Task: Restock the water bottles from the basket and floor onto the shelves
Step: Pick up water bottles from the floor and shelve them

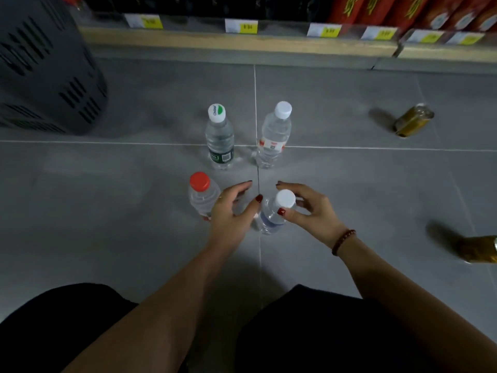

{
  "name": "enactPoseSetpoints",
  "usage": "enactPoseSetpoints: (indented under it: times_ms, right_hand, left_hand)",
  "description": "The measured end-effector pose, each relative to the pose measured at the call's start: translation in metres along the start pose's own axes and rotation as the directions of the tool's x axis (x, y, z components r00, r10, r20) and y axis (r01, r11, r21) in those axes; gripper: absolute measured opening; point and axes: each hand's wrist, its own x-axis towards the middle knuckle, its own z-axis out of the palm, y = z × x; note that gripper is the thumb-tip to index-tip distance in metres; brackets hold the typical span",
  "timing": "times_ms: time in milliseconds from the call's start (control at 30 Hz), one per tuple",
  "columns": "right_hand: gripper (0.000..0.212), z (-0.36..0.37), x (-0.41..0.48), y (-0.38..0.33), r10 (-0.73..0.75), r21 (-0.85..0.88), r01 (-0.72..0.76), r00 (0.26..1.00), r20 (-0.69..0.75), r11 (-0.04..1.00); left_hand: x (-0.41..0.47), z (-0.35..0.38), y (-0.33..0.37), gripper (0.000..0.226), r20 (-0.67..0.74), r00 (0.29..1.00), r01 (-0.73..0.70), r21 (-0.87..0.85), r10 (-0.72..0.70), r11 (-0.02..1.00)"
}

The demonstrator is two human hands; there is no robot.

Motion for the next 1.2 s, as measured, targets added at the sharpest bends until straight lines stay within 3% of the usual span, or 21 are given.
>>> enactPoseSetpoints:
  times_ms: [100, 300, 500, 633, 733, 867, 933, 1033, 1100, 1200]
  right_hand:
    - [0.036, 0.009, 0.007, 0.006, -0.008, 0.033, 0.009, 1.000, -0.019, 0.999]
    - [0.019, 0.014, 0.019, -0.013, 0.050, 0.261, 0.013, 0.971, -0.235, 0.965]
    - [0.024, 0.001, 0.032, -0.060, 0.092, 0.409, 0.038, 0.952, -0.292, 0.912]
    - [0.027, -0.007, 0.044, -0.097, 0.114, 0.401, 0.020, 0.944, -0.309, 0.916]
    - [0.041, -0.009, 0.052, -0.121, 0.117, 0.364, 0.000, 0.947, -0.298, 0.931]
    - [0.031, -0.013, 0.055, -0.143, 0.105, 0.285, -0.029, 0.960, -0.258, 0.958]
    - [0.039, -0.015, 0.055, -0.148, 0.095, 0.276, -0.027, 0.967, -0.237, 0.961]
    - [0.053, -0.019, 0.054, -0.149, 0.061, 0.377, 0.008, 0.983, -0.171, 0.926]
    - [0.038, -0.017, 0.056, -0.140, 0.060, 0.433, 0.035, 0.977, -0.203, 0.901]
    - [0.024, -0.010, 0.062, -0.112, 0.138, 0.447, 0.047, 0.918, -0.372, 0.893]
  left_hand:
    - [0.013, 0.006, 0.000, 0.027, 0.030, 1.000, 0.009, -0.081, -0.007, 0.997]
    - [0.015, 0.007, 0.014, 0.025, 0.111, 0.983, 0.172, -0.281, -0.146, 0.944]
    - [0.017, -0.004, 0.034, 0.030, 0.228, 0.968, 0.156, -0.232, -0.102, 0.960]
    - [0.015, -0.007, 0.052, 0.050, 0.268, 0.963, 0.092, -0.208, -0.034, 0.974]
    - [0.015, -0.010, 0.068, 0.057, 0.306, 0.952, 0.082, -0.243, -0.004, 0.967]
    - [0.015, -0.013, 0.079, 0.024, 0.289, 0.956, 0.131, -0.287, -0.044, 0.949]
    - [0.016, -0.018, 0.086, 0.019, 0.284, 0.957, 0.146, -0.301, -0.058, 0.943]
    - [0.022, -0.034, 0.106, 0.027, 0.224, 0.974, 0.093, -0.287, -0.028, 0.953]
    - [0.030, -0.050, 0.122, 0.036, 0.169, 0.986, 0.061, -0.303, -0.010, 0.951]
    - [0.045, -0.078, 0.137, 0.067, 0.209, 0.978, 0.066, -0.326, 0.004, 0.943]
